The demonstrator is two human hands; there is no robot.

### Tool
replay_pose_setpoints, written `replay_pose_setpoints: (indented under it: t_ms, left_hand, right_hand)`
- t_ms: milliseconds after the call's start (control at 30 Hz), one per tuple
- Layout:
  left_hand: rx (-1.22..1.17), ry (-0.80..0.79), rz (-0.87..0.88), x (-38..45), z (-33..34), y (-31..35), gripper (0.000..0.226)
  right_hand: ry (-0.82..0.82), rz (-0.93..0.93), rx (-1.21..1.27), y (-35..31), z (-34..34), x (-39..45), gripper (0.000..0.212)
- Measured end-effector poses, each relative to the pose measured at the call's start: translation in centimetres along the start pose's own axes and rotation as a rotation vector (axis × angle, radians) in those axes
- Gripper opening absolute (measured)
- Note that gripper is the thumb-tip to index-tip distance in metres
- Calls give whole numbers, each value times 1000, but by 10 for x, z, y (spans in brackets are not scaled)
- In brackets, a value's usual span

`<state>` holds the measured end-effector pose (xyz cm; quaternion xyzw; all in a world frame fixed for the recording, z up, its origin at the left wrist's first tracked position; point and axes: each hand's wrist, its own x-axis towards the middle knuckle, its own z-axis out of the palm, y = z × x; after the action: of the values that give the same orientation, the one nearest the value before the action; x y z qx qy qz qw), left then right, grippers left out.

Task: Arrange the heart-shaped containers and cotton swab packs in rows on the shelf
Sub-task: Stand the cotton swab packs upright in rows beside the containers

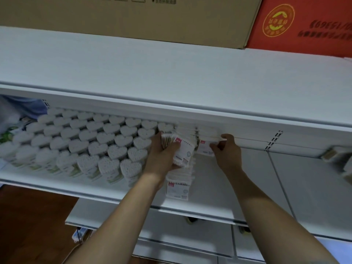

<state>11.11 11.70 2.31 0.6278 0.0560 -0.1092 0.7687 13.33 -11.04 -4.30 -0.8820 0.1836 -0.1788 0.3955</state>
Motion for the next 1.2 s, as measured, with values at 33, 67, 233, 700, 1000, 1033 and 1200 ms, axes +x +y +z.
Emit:
replay_pose_setpoints:
  t_ms: [33,67,233,700,1000,1033,1200]
  left_hand:
    - [-4,-3,-5,1,0,-1,56]
    - [-13,-9,-12,1,1,-2,58]
    - [-61,-67,-25,1,11,-1,54]
    - [-107,-107,-42,-5,64,-3,47]
    - [-53,119,-10,7,29,6,32]
    - [-44,137,-11,7,27,6,33]
    - [3,152,-12,4,19,7,29]
  right_hand:
    - [-10,13,-20,0,-1,0,47]
    - [-21,29,-48,1,-1,0,46]
    - [-1,43,-69,-3,-15,-4,44]
    - [2,76,627,-26,-60,-54,15]
    - [64,25,155,12,-44,-33,26]
    - [52,-30,102,11,-36,-34,28]
    - [46,-230,27,7,-3,-33,29]
